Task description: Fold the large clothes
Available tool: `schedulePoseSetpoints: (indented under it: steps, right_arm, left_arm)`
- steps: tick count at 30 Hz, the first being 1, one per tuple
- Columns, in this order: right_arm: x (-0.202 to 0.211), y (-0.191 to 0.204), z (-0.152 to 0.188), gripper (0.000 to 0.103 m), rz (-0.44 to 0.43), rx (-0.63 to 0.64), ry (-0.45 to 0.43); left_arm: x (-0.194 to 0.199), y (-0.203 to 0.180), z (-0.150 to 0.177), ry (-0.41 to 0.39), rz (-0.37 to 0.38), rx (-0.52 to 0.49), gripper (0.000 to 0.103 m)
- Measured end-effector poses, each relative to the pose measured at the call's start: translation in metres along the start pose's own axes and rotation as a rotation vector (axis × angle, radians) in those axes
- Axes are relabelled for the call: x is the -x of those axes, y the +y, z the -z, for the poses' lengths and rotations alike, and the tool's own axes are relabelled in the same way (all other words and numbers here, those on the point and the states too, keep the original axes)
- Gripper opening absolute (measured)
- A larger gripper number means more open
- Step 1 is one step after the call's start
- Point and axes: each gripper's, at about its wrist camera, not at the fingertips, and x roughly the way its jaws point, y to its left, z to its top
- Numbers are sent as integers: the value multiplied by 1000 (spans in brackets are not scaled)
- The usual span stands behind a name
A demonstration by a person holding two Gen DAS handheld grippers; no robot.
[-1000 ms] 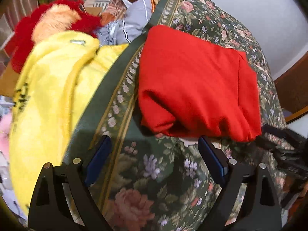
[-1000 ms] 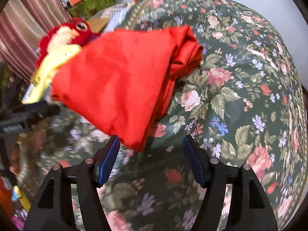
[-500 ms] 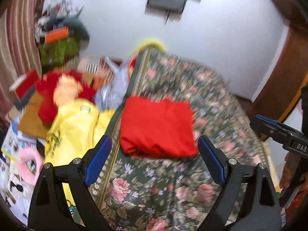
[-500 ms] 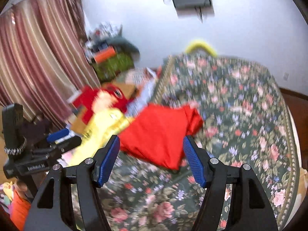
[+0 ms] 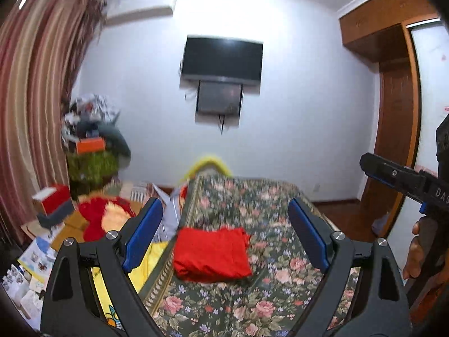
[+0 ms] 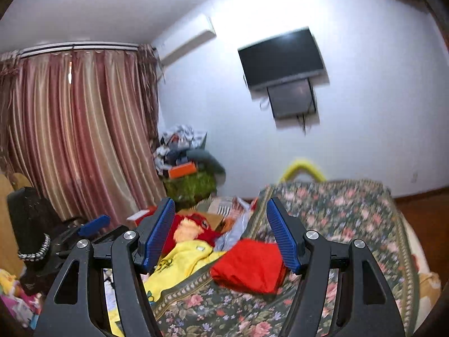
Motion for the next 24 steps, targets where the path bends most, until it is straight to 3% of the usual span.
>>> schedulePoseSetpoints:
  steps: [4,8,13,15,24]
  right_arm:
    - [15,16,5,66,27,56,-42]
    - [17,26,12,77,60,97,-54]
    - [17,29,11,91,103,120,-59]
    - [17,27,9,103,121,107,-60]
    - [18,25,13,103,141,109,-50]
  left_arm:
    - [30,-14,-2,-72,2,-32,92]
    - [41,-19,-1,-90,-9,-45,93]
    - [42,-22,5,-84,-49,-43,103]
    - [43,-24,7,-70,-57,-46,103]
    - [47,-28,13,-59,-49,-39,103]
